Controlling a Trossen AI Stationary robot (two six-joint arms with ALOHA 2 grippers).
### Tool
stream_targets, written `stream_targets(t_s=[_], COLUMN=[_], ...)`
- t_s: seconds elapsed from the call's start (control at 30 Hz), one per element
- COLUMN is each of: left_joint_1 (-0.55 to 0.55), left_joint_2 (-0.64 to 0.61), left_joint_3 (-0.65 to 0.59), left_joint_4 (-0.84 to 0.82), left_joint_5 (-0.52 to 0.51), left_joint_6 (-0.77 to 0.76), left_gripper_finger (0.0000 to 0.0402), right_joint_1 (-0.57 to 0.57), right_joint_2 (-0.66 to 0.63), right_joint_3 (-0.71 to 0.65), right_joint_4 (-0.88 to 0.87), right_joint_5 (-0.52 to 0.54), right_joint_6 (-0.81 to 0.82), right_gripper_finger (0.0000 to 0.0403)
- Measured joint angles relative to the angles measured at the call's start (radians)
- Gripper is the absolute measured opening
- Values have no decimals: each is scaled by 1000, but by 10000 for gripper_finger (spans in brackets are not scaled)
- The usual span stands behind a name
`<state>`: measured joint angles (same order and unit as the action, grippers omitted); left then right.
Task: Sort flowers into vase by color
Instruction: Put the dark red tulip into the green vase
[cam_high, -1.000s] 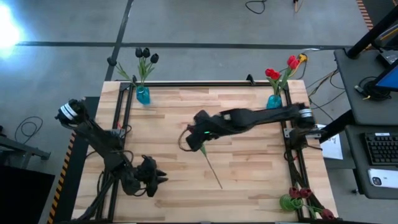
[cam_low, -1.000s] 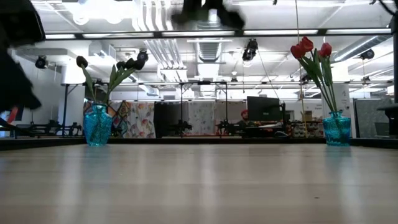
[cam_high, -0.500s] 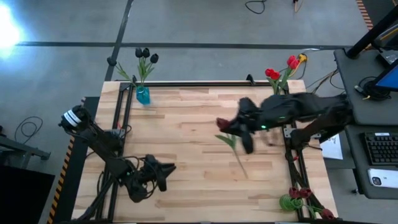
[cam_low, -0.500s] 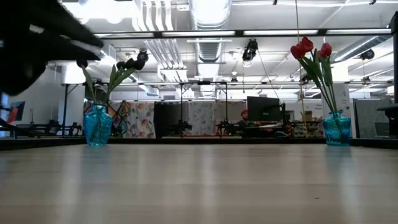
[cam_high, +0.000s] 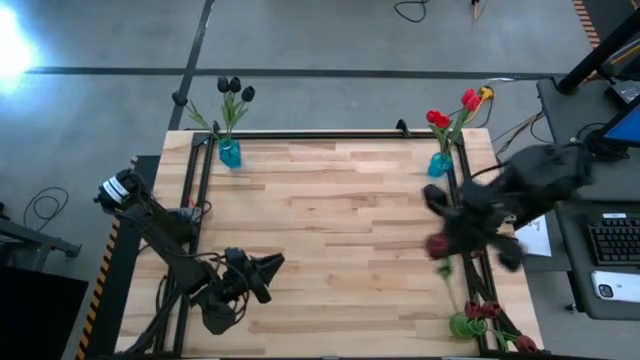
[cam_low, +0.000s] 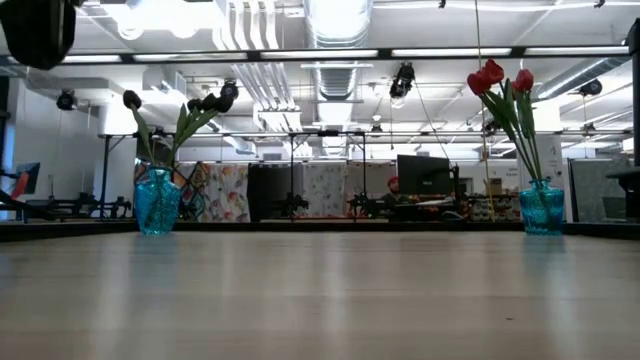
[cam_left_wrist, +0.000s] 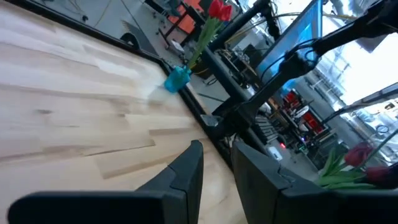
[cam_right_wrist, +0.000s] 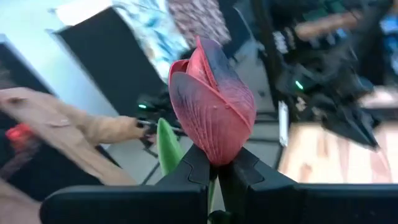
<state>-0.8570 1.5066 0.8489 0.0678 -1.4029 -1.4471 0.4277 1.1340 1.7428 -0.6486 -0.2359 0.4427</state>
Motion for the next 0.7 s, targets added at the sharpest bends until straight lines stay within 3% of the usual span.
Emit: stream_targets(t_s=[0.47, 0.7], left_joint_1=[2, 3], left_joint_2=[7, 7], left_joint_3=[22, 19], left_joint_4=[-9, -11], left_joint_5=[-52, -80], left_joint_6=[18, 24], left_gripper_finger=[74, 74], right_joint_1=[144, 155], right_joint_2=[-131, -166], right_joint_3=[-19, -53], right_joint_4=[29, 180], right_joint_5=[-56, -113], right_joint_6=[-142, -166], right_gripper_finger=[13, 13])
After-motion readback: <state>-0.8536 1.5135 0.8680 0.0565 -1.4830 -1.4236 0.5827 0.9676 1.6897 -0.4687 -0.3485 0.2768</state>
